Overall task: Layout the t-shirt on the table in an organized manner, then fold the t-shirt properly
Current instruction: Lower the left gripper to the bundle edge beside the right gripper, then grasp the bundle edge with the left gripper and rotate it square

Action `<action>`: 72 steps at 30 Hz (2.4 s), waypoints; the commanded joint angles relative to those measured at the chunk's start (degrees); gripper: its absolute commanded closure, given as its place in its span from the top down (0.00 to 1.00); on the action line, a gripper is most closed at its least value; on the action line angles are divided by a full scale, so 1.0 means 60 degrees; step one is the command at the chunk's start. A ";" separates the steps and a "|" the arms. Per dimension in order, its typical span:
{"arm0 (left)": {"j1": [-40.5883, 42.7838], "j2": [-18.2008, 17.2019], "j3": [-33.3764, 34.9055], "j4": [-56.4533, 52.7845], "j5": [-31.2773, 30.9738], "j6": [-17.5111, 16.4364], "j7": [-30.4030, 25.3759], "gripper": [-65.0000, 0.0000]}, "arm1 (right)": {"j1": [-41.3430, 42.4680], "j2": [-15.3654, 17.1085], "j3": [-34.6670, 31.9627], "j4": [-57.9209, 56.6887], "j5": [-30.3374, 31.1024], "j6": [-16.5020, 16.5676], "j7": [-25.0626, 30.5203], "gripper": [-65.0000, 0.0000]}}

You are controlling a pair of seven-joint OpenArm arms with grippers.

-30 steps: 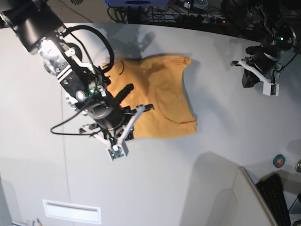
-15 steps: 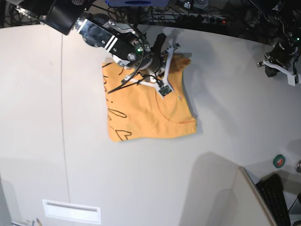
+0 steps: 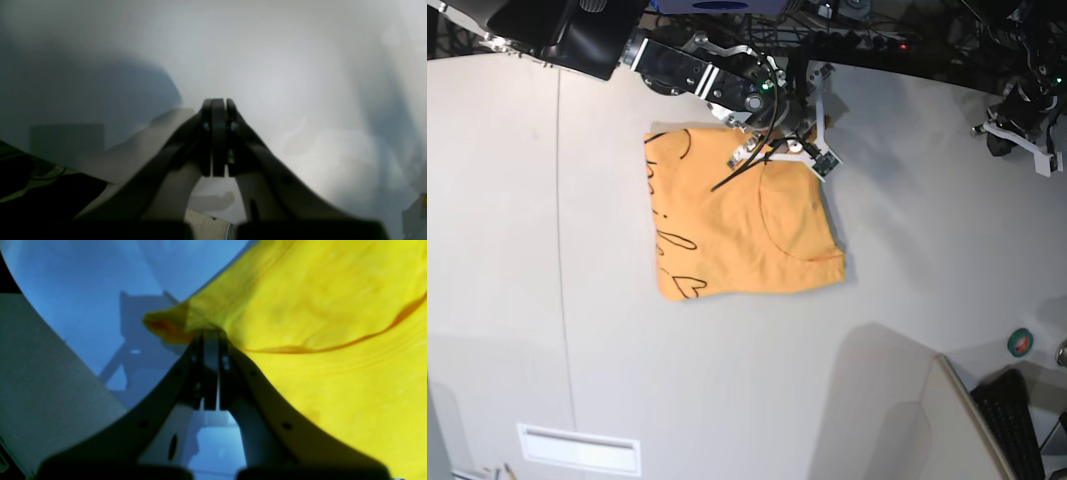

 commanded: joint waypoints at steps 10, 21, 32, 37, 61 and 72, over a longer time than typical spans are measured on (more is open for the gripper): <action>0.0567 0.0737 0.1980 0.2318 -0.0585 -0.0086 -0.0004 0.36 | -0.0312 0.1567 0.1818 0.3624 -0.0004 -0.0025 0.0112 0.00; 0.0172 0.0444 0.4236 0.1776 -0.4365 -0.0086 0.1564 0.95 | -0.1690 0.2828 0.5232 0.4679 -0.0004 0.0004 0.0141 0.00; -0.1294 0.0620 0.6155 -0.0758 -0.4365 -0.0086 0.1534 0.95 | -0.2027 0.2959 0.5803 0.4606 -0.0004 0.0019 0.0141 0.00; -0.1807 0.0591 0.7035 -0.1784 -0.4365 -0.0086 0.1534 0.92 | -0.2041 0.3165 0.5803 0.4606 -0.0004 0.0019 0.0141 0.00; -0.5133 -0.2369 1.7540 -0.1579 0.1203 0.0713 -0.0019 0.00 | -0.2730 0.3399 0.8939 0.3346 -0.0004 0.0019 0.0156 0.00; -0.5426 -0.0494 1.7789 -0.1696 0.4250 -0.0049 -0.1191 0.00 | -0.3316 0.3399 1.0155 0.2950 -0.0004 0.0019 0.0170 0.00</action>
